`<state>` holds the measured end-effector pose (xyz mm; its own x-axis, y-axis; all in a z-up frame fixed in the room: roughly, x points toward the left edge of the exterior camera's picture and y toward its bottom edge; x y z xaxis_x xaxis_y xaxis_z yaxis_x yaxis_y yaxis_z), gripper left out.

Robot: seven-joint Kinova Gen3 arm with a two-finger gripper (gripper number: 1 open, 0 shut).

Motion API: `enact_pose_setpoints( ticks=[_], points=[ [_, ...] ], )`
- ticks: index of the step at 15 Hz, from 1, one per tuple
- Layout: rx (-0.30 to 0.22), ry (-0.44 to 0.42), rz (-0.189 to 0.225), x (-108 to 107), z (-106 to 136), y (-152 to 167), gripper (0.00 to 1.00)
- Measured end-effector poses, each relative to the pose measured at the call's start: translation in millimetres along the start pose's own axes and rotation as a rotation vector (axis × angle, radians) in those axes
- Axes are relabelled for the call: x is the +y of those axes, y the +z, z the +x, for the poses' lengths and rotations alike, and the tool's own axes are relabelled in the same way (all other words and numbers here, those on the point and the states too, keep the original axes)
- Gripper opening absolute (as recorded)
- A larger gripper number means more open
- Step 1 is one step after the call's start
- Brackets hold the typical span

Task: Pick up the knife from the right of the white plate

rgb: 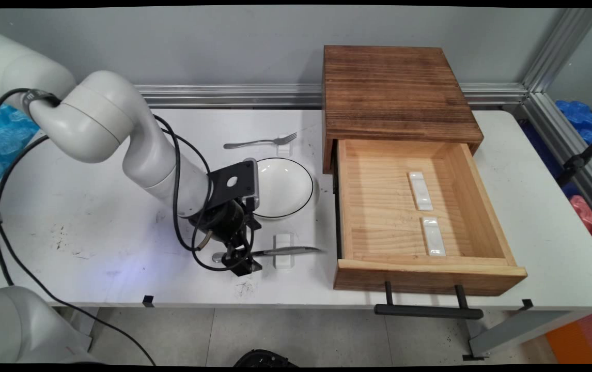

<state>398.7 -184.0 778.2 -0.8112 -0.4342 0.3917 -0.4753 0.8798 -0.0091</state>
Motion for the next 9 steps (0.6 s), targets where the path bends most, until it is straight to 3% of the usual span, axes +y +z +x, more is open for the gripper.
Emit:
enact_pose_setpoints(
  ticks=[9],
  points=[
    [0.000,0.001,0.008,-4.0,-0.5,9.8,1.00]
  ],
)
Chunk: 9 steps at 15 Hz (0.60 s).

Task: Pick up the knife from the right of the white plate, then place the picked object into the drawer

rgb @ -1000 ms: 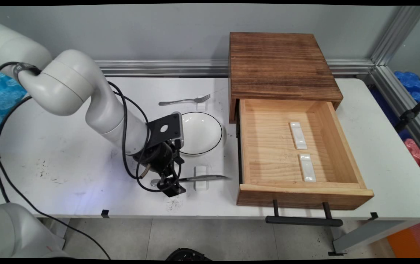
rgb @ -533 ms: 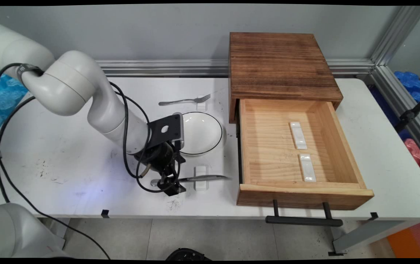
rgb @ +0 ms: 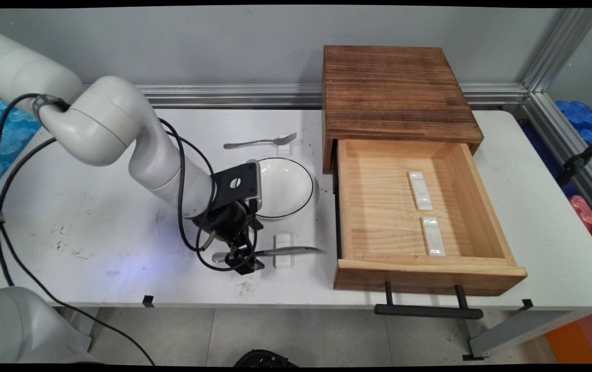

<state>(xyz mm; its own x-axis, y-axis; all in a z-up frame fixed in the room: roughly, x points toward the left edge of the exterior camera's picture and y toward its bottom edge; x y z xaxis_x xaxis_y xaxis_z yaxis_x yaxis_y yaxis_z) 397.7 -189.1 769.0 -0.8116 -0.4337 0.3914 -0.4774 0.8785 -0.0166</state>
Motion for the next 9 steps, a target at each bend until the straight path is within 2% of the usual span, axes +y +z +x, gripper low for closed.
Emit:
enact_pose_setpoints(
  ticks=[1,9],
  points=[
    [-0.001,0.000,0.000,-0.1,-0.1,1.0,0.00],
    [-0.008,-0.006,-0.010,3.4,-1.4,3.8,0.00]
  ],
)
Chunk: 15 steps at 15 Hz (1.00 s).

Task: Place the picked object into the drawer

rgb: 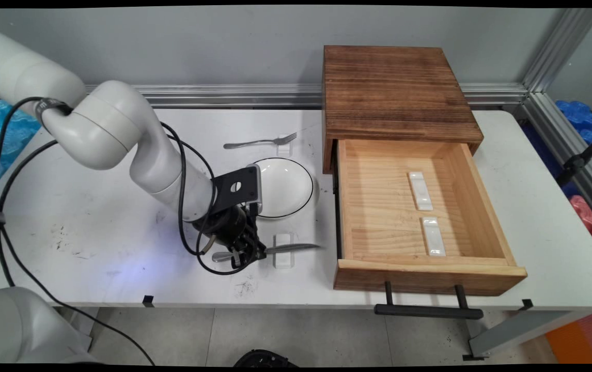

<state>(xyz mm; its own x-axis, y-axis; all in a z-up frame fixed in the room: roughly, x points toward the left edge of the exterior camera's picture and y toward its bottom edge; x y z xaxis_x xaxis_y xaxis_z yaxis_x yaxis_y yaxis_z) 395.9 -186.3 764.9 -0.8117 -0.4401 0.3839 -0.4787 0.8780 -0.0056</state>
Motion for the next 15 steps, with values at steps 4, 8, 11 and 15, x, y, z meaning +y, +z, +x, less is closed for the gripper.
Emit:
enact_pose_setpoints(
  ticks=[4,8,11,15],
  points=[
    [0.000,0.001,0.002,0.1,0.9,-1.2,0.00],
    [0.003,0.003,0.005,-1.1,3.8,-5.3,0.00],
    [0.004,0.006,0.005,-0.8,7.1,-14.0,0.00],
    [0.002,0.011,-0.004,2.5,9.6,-34.4,0.00]
  ],
)
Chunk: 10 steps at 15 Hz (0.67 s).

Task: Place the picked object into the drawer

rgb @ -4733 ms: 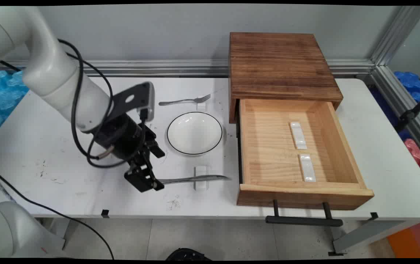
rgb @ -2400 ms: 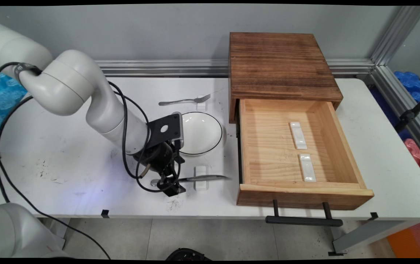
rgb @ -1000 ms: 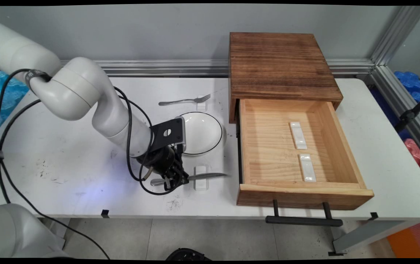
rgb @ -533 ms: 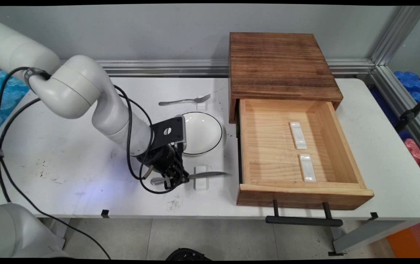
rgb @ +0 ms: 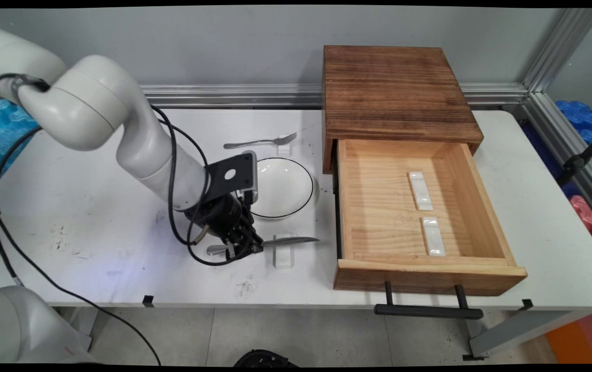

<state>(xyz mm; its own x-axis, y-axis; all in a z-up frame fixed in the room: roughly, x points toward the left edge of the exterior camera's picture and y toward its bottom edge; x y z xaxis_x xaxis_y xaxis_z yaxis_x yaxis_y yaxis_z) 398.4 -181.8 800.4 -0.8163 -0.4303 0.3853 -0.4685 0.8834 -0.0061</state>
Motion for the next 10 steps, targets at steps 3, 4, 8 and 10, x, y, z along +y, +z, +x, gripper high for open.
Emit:
enact_pose_setpoints(
  ticks=[3,4,8,10],
  points=[
    [-0.002,0.007,-0.008,1.7,1.8,-12.7,0.00],
    [-0.002,0.010,-0.010,2.0,2.9,-16.3,0.00],
    [0.002,0.030,-0.020,1.2,10.6,-35.1,0.00],
    [0.005,0.042,-0.025,-0.1,15.6,-45.1,0.00]
  ],
)
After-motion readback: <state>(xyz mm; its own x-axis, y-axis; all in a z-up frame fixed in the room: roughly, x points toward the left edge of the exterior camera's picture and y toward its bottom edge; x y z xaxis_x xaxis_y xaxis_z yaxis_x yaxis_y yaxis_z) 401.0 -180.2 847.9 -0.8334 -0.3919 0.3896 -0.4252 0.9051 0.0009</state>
